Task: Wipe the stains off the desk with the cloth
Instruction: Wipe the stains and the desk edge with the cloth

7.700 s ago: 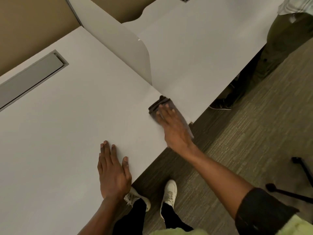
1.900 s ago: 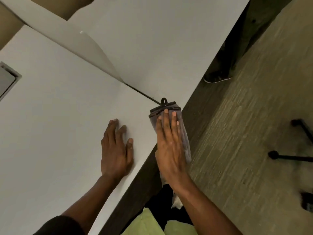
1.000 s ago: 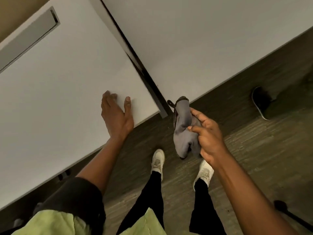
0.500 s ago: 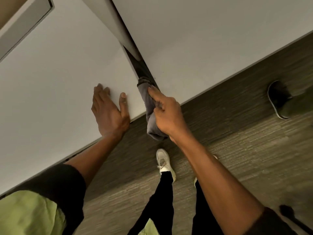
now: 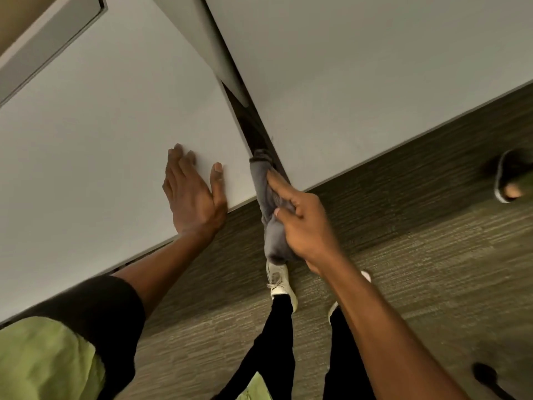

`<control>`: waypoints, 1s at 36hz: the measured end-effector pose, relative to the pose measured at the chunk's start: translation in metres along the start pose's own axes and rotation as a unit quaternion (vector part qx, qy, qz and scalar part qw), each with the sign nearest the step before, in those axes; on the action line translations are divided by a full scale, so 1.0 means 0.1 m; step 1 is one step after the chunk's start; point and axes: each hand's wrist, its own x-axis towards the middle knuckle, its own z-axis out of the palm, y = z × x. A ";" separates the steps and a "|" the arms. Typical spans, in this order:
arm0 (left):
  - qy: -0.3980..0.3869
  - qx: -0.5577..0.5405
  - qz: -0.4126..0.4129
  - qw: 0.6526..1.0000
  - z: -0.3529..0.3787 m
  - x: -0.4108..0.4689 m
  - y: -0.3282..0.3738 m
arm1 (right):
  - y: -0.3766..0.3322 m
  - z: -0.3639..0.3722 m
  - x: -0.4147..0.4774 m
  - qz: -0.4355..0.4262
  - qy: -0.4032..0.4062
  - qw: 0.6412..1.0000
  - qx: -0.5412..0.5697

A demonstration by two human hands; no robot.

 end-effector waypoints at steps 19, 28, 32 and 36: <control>-0.019 0.006 -0.004 1.000 -0.04 0.00 0.05 | -0.54 0.06 1.00 -0.061 -0.006 0.996 -0.065; -0.019 0.007 -0.002 1.000 -0.03 0.00 0.04 | -0.01 0.07 0.07 0.005 0.023 1.000 0.004; -0.026 0.007 -0.007 1.000 -0.05 -0.01 0.05 | -0.23 -0.02 0.58 0.003 -0.016 1.000 -0.018; -0.031 0.009 -0.006 0.999 -0.06 0.00 0.06 | -0.64 0.00 1.18 -0.053 -0.020 0.995 -0.081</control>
